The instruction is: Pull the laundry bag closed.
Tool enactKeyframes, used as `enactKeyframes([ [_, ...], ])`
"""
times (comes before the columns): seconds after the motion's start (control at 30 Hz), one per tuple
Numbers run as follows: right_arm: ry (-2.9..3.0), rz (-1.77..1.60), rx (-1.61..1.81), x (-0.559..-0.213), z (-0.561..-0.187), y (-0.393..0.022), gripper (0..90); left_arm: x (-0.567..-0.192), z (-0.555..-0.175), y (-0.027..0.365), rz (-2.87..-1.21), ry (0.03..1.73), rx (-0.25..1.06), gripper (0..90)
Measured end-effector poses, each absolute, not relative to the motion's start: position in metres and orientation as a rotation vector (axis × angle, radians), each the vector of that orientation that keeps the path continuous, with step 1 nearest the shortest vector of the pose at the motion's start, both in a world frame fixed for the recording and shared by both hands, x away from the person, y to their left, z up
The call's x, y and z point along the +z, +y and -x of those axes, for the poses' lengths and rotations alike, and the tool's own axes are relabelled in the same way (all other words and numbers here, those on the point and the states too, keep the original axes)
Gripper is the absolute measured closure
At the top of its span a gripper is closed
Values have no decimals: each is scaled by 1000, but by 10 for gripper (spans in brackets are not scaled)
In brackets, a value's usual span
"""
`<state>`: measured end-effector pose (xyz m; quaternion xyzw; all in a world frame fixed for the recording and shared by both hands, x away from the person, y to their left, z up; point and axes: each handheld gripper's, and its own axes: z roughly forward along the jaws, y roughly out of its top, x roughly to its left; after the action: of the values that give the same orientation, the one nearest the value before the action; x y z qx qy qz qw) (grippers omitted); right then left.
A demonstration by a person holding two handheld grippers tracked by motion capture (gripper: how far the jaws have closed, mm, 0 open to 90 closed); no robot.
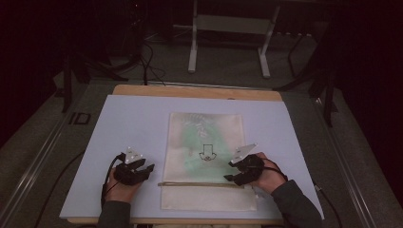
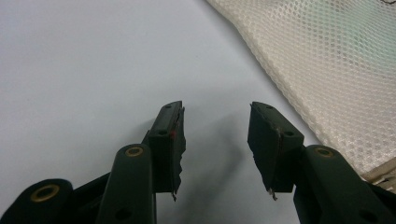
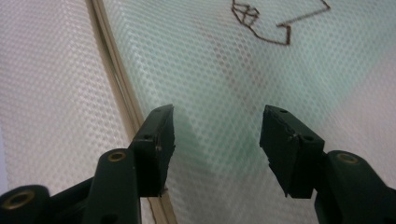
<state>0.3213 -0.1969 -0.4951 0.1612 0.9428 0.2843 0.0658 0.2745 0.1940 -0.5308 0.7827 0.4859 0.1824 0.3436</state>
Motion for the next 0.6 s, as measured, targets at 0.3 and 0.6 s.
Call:
enactKeyframes([
  [0.3, 2862, -396, 869, -492, -320, -178, 513, -530, -274, 193, -2039, 1247, 473, 549],
  [0.6, 2879, -356, 873, -490, -319, -161, 521, -530, -274, 191, -2049, 1238, 477, 549],
])
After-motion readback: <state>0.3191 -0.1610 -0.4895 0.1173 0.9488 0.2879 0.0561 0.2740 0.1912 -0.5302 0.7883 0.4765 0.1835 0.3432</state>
